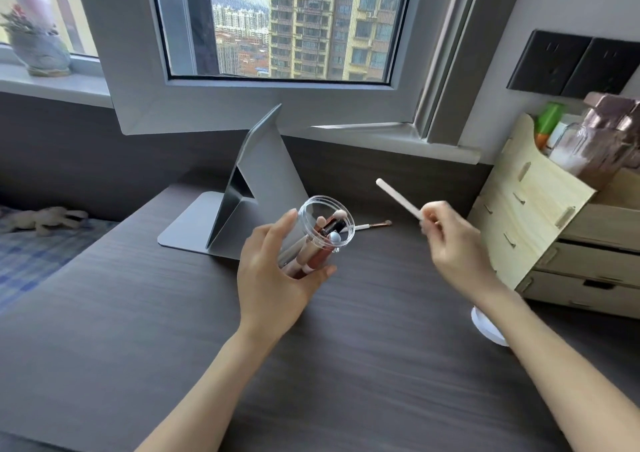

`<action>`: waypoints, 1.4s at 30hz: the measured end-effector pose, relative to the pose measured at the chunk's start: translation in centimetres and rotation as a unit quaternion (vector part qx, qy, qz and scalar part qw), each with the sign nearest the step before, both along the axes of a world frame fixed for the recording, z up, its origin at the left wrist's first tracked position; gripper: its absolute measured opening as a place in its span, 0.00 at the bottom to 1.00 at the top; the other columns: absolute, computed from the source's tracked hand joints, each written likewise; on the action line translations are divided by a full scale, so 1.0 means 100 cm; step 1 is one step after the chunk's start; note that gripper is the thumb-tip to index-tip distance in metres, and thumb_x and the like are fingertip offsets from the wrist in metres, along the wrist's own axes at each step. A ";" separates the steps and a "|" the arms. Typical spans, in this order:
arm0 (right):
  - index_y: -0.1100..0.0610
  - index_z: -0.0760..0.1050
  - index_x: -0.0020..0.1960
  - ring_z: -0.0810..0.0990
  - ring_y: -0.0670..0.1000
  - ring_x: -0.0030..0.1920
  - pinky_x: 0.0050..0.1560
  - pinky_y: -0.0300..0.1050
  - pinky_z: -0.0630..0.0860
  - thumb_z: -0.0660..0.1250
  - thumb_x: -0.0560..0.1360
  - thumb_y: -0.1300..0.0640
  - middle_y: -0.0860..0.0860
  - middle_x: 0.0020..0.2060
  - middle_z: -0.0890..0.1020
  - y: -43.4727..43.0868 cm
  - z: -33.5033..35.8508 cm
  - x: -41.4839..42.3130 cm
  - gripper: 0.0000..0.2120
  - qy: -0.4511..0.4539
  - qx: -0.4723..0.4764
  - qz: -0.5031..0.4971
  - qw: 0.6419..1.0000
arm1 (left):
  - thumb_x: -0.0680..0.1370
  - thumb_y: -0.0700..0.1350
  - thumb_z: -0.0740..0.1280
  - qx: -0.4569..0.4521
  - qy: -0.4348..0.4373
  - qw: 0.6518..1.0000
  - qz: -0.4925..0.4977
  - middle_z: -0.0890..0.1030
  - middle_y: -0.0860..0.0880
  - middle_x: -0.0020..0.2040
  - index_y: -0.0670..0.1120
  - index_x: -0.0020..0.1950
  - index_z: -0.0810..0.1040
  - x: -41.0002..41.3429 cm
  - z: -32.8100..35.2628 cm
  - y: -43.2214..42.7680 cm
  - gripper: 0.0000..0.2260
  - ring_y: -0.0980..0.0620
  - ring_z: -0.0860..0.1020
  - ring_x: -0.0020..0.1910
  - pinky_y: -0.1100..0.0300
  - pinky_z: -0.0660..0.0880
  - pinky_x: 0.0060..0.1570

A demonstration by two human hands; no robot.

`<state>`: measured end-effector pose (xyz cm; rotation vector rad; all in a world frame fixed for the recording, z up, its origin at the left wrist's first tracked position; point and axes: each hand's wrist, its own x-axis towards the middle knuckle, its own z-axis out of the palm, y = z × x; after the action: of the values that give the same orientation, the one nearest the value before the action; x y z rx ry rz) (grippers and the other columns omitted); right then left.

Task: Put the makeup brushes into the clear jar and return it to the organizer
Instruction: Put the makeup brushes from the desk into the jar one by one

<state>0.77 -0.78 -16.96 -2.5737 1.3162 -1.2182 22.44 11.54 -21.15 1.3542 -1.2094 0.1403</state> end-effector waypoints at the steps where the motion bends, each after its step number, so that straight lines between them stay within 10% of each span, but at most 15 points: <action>1: 0.57 0.75 0.48 0.75 0.54 0.36 0.36 0.47 0.71 0.62 0.78 0.58 0.50 0.37 0.79 0.014 0.015 -0.004 0.04 -0.026 -0.038 0.023 0.999 | 0.59 0.52 0.77 -0.002 -0.005 1.000 -0.001 0.74 0.53 0.51 0.53 0.63 0.70 0.000 0.000 0.000 0.34 0.48 0.76 0.48 0.50 0.77 0.47; 6: 0.57 0.83 0.43 0.74 0.55 0.33 0.31 0.45 0.71 0.69 0.73 0.60 0.52 0.33 0.81 0.062 0.057 0.012 0.04 0.073 -0.208 0.079 0.972 | 0.60 0.51 0.77 0.005 -0.057 0.998 -0.014 0.73 0.55 0.52 0.53 0.65 0.70 -0.003 -0.004 -0.001 0.35 0.50 0.75 0.50 0.54 0.75 0.50; 12: 0.63 0.76 0.50 0.78 0.54 0.40 0.40 0.44 0.78 0.67 0.64 0.76 0.56 0.41 0.81 0.084 0.049 0.054 0.17 0.151 -0.058 0.230 0.960 | 0.61 0.52 0.77 0.032 -0.119 0.992 -0.038 0.77 0.49 0.54 0.51 0.66 0.69 -0.005 -0.007 -0.001 0.35 0.55 0.72 0.53 0.66 0.68 0.54; 19: 0.61 0.76 0.47 0.83 0.55 0.46 0.49 0.46 0.81 0.56 0.76 0.73 0.57 0.42 0.83 0.024 0.045 0.050 0.12 -0.256 0.213 0.174 0.927 | 0.60 0.56 0.75 0.007 -0.049 0.999 -0.016 0.73 0.55 0.51 0.53 0.64 0.69 -0.001 -0.003 -0.001 0.34 0.50 0.74 0.48 0.54 0.75 0.47; 22: 0.61 0.74 0.62 0.76 0.58 0.63 0.65 0.51 0.71 0.55 0.76 0.68 0.59 0.61 0.79 -0.038 0.002 0.061 0.17 -0.004 0.229 -0.001 0.973 | 0.61 0.58 0.73 0.000 -0.033 0.999 -0.017 0.74 0.54 0.52 0.52 0.63 0.69 -0.001 -0.001 -0.001 0.32 0.49 0.75 0.49 0.52 0.75 0.49; 25: 0.58 0.58 0.74 0.59 0.60 0.74 0.73 0.52 0.59 0.53 0.76 0.66 0.56 0.75 0.61 -0.068 -0.035 0.076 0.26 0.247 0.252 -0.048 0.934 | 0.61 0.58 0.73 0.004 -0.024 0.999 -0.021 0.74 0.54 0.52 0.52 0.63 0.69 0.001 0.000 -0.001 0.33 0.48 0.76 0.50 0.51 0.75 0.50; 33: 0.63 0.72 0.58 0.74 0.61 0.58 0.53 0.52 0.72 0.54 0.77 0.66 0.59 0.58 0.76 -0.052 -0.046 0.085 0.13 0.403 0.040 -0.108 0.908 | 0.62 0.58 0.73 0.014 -0.030 0.999 -0.023 0.75 0.53 0.52 0.53 0.64 0.68 0.003 -0.002 -0.002 0.33 0.49 0.75 0.51 0.53 0.76 0.50; 37: 0.61 0.71 0.54 0.76 0.61 0.53 0.47 0.51 0.71 0.55 0.77 0.63 0.59 0.52 0.79 -0.029 -0.041 0.052 0.09 0.285 0.071 -0.093 0.951 | 0.60 0.55 0.76 0.011 -0.039 0.999 -0.023 0.75 0.53 0.51 0.54 0.64 0.68 0.001 -0.005 -0.003 0.34 0.50 0.75 0.50 0.58 0.73 0.50; 42: 0.51 0.78 0.42 0.76 0.49 0.33 0.31 0.37 0.68 0.65 0.76 0.58 0.43 0.30 0.79 0.014 -0.001 -0.003 0.06 -0.181 0.165 0.004 0.970 | 0.60 0.53 0.77 0.016 -0.052 0.998 -0.023 0.74 0.54 0.52 0.54 0.64 0.69 0.000 -0.006 -0.003 0.35 0.52 0.74 0.50 0.61 0.71 0.50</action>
<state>0.43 0.59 -17.10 -2.0142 1.2964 -1.2635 22.41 11.22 -21.79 1.3606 -1.3341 0.1617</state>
